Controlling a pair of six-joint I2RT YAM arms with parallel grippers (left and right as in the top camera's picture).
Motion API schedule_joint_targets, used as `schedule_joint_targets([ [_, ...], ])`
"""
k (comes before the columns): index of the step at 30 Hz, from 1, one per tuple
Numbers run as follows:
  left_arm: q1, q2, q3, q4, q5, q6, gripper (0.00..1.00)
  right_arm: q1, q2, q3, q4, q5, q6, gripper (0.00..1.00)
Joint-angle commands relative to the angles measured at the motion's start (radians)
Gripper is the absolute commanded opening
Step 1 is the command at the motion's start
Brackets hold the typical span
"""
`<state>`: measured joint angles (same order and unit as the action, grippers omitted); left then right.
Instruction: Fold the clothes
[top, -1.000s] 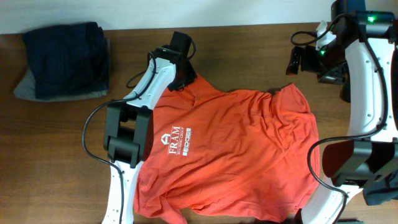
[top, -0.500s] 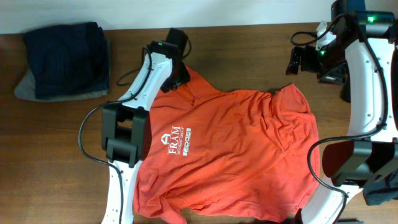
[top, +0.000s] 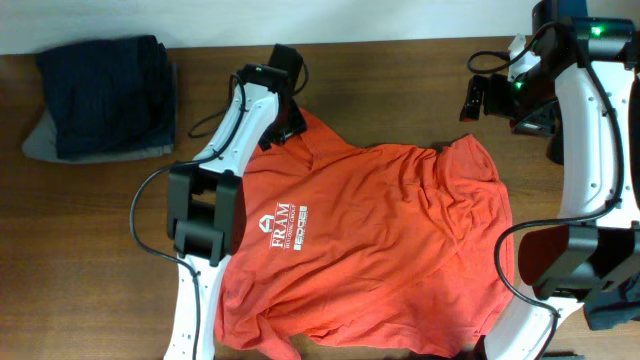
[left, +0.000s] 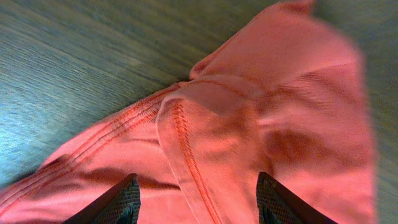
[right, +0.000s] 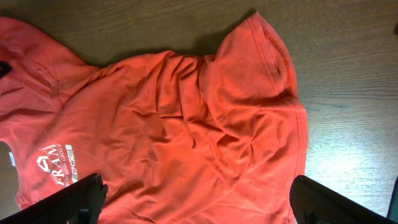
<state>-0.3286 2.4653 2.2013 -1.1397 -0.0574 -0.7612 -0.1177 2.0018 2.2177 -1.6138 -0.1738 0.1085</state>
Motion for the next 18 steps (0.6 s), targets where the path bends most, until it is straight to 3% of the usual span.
schedule_joint_targets([
  [1,0.004,0.044,0.009,-0.006,-0.011,-0.015,0.6,0.006,-0.013,0.004,-0.002,-0.002,0.0,0.98],
  [18,0.003,0.045,0.009,0.084,0.065,-0.009,0.6,0.006,-0.013,0.004,-0.002,-0.002,0.0,0.99],
])
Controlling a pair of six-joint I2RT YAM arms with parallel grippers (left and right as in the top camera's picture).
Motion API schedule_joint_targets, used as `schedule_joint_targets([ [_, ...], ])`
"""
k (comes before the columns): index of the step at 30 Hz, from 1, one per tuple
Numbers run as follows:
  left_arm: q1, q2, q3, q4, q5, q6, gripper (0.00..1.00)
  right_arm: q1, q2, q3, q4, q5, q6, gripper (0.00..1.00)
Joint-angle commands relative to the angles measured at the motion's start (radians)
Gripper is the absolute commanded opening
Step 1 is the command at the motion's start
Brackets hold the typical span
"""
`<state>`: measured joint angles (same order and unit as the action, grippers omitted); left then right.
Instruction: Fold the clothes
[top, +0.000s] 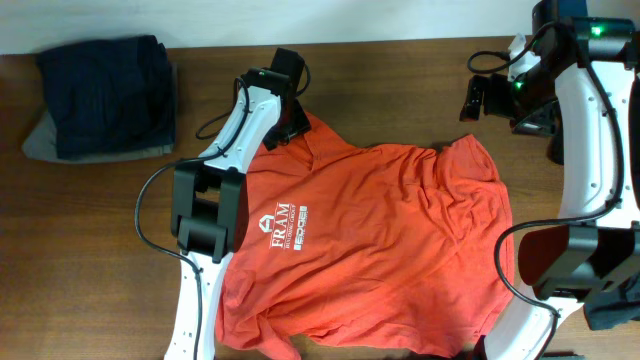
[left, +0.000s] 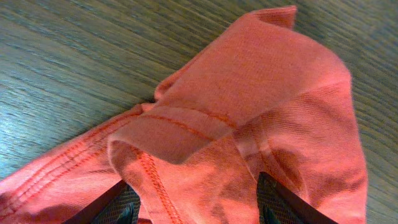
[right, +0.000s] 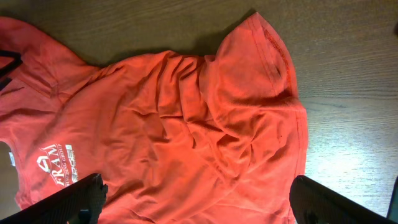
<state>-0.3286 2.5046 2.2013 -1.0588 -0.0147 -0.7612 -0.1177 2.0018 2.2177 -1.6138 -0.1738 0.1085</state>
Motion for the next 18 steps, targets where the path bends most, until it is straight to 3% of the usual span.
schedule_joint_targets([
  [1,0.003,0.007,0.009,0.003,0.023,-0.009,0.6,0.006,-0.013,0.004,-0.002,-0.002,0.0,0.99],
  [17,0.004,0.069,0.012,0.008,0.041,0.015,0.59,0.006,-0.013,0.004,-0.002,-0.002,0.0,0.99],
  [18,0.004,0.069,0.012,0.01,0.041,0.015,0.54,0.006,-0.013,0.004,-0.002,-0.002,0.0,0.99],
])
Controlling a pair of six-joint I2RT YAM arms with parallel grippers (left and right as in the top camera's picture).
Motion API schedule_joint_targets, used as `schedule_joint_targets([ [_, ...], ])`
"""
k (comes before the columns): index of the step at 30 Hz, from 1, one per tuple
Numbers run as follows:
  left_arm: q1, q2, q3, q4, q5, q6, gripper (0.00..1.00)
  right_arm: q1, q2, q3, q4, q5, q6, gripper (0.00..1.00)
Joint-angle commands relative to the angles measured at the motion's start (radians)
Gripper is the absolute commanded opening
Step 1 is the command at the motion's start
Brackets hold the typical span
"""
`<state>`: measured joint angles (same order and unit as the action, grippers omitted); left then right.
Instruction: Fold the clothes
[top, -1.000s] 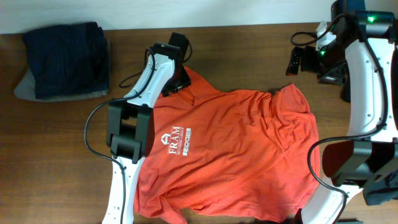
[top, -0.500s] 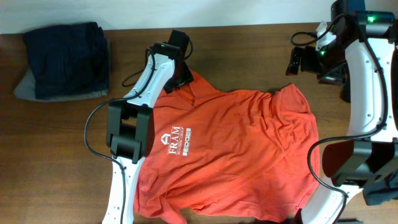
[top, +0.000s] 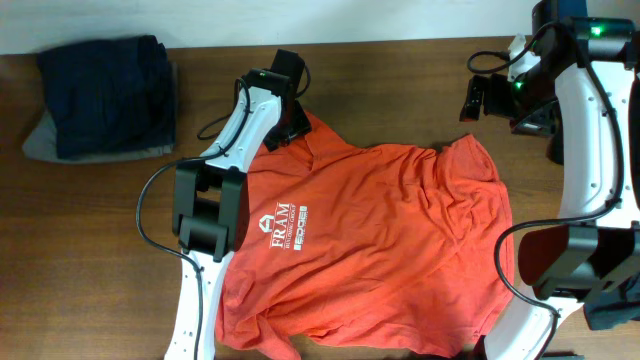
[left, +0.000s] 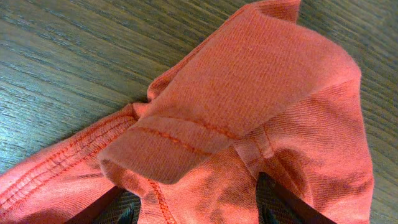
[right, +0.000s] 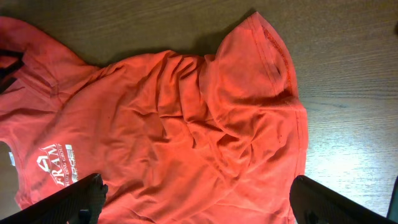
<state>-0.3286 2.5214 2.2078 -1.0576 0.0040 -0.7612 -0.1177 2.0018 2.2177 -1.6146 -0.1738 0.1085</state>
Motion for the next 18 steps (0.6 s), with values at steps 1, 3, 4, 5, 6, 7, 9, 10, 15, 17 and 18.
schedule_joint_targets([
  [1,0.004,0.052,0.006,0.01,0.023,0.015,0.49,0.006,-0.013,0.004,-0.001,-0.002,0.0,0.99],
  [3,0.004,0.051,0.013,0.009,0.023,0.015,0.4,0.006,-0.013,0.004,-0.001,-0.002,0.0,0.99],
  [4,0.005,0.052,0.018,0.009,0.023,0.018,0.36,0.006,-0.013,0.004,-0.001,-0.002,0.0,0.99],
  [5,0.004,0.051,0.026,0.005,0.022,0.019,0.33,0.006,-0.013,0.004,-0.001,-0.002,0.0,0.99],
  [6,0.004,0.051,0.038,-0.003,0.023,0.022,0.31,0.006,-0.013,0.004,-0.001,-0.002,0.0,0.99],
  [7,0.004,0.051,0.051,-0.014,0.022,0.022,0.28,0.006,-0.013,0.004,-0.001,-0.002,0.0,0.99],
  [9,0.004,0.051,0.08,-0.037,0.016,0.022,0.28,0.006,-0.013,0.004,-0.001,-0.002,0.0,0.99],
  [10,0.004,0.051,0.098,-0.051,0.013,0.023,0.28,0.006,-0.013,0.004,-0.001,-0.002,0.0,0.99],
  [15,0.004,0.051,0.164,-0.104,-0.008,0.03,0.28,0.006,-0.013,0.004,-0.002,-0.002,0.0,0.99],
  [17,0.005,0.051,0.171,-0.107,-0.008,0.037,0.23,0.006,-0.013,0.004,-0.002,-0.002,0.0,0.99],
  [18,0.004,0.051,0.171,-0.107,-0.008,0.037,0.2,0.006,-0.013,0.004,-0.002,-0.002,0.0,0.98],
])
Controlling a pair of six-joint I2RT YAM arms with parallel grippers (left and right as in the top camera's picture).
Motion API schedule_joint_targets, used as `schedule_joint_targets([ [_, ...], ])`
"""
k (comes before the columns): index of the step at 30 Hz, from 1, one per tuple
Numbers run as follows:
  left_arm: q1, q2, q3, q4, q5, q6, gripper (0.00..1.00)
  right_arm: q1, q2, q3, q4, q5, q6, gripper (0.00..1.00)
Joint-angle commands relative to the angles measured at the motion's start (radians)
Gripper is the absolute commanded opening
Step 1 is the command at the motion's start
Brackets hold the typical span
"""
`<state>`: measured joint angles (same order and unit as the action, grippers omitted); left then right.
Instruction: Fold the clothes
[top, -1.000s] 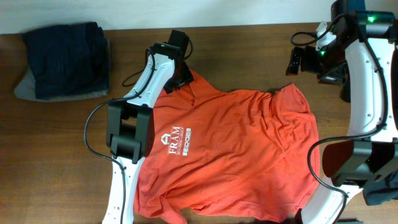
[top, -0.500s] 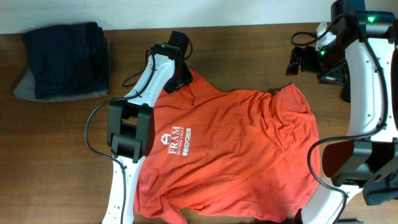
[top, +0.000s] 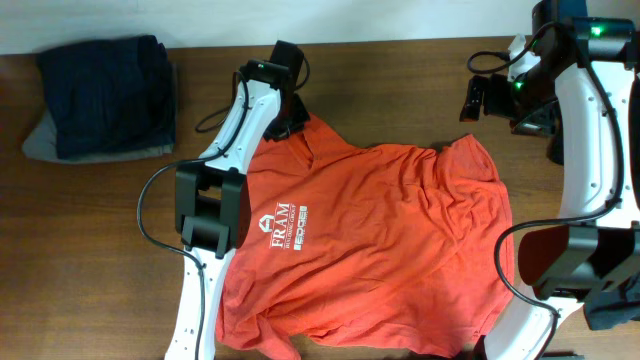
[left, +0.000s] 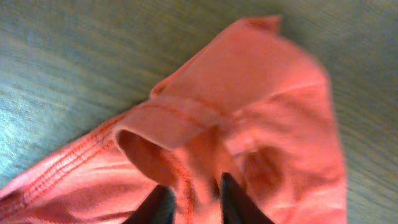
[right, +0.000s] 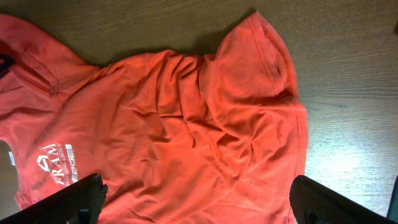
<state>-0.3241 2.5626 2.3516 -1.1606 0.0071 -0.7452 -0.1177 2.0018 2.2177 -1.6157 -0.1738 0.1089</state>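
Note:
An orange T-shirt (top: 370, 240) with a white FRAM print lies spread face up on the wooden table (top: 400, 90). My left gripper (top: 292, 118) sits at the shirt's far left sleeve (left: 249, 106); in the left wrist view the gripper (left: 191, 198) is shut on a fold of the sleeve's hem, which bunches up between the dark fingertips (left: 231, 194). My right gripper (right: 199, 199) hangs high above the far right of the shirt (right: 186, 124), wide open with nothing in it, and looks down on the right sleeve (right: 261, 56).
A folded stack of dark clothes (top: 105, 95) on a grey piece lies at the far left of the table. The right arm's white links (top: 600, 150) run down the right edge. A dark blue cloth (top: 615, 300) shows at the lower right edge.
My left gripper's jaws stood wide apart around the sleeve fold; now they are shut on it. The sleeve edge is bunched and slightly raised. The right arm has not moved.
My left gripper was open at the far left sleeve, low over the cloth. It stayed open there while the sleeve fold shifted between its fingers. Now it is shut on that fold. The right gripper stayed open and still, high over the right sleeve.

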Motion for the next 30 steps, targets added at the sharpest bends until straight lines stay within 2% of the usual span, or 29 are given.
schedule_joint_targets([
  [1,0.0,0.01,0.027,-0.005,-0.011,0.021,0.18,0.006,-0.013,0.004,0.0,-0.002,-0.001,0.99],
  [9,0.0,0.011,0.027,-0.003,-0.011,0.021,0.01,0.006,-0.013,0.004,-0.001,-0.002,-0.001,0.98],
  [17,0.0,0.011,0.029,0.029,-0.037,0.043,0.01,0.006,-0.013,0.004,-0.001,-0.002,-0.001,0.98],
  [23,0.017,0.01,0.128,0.014,-0.038,0.092,0.01,0.006,-0.013,0.004,-0.001,-0.002,-0.001,0.99],
  [30,0.093,0.01,0.216,0.001,-0.038,0.087,0.01,0.006,-0.013,0.004,0.0,-0.002,0.0,0.98],
])
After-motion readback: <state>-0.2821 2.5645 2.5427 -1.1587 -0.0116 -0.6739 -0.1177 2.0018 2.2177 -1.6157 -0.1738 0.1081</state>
